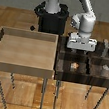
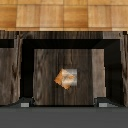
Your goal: Place the loaf of bread into the appropriate compartment.
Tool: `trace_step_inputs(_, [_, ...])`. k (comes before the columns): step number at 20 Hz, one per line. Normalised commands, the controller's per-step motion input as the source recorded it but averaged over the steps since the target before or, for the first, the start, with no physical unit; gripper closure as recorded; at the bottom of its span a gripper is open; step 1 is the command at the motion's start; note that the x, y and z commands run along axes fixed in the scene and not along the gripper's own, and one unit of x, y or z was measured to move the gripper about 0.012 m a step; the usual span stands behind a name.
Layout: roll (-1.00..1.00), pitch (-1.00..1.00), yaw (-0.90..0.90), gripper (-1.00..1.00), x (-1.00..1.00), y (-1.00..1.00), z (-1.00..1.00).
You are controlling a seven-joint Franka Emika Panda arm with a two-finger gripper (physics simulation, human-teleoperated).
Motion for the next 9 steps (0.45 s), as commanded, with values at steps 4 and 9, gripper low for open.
trace_step_inputs(4, [0.00, 0.00, 0.00, -1.00, 0.00, 0.00, 0.00])
trace_step_inputs(9, [0.00, 0.00, 0.00, -1.00, 0.00, 0.00, 0.00])
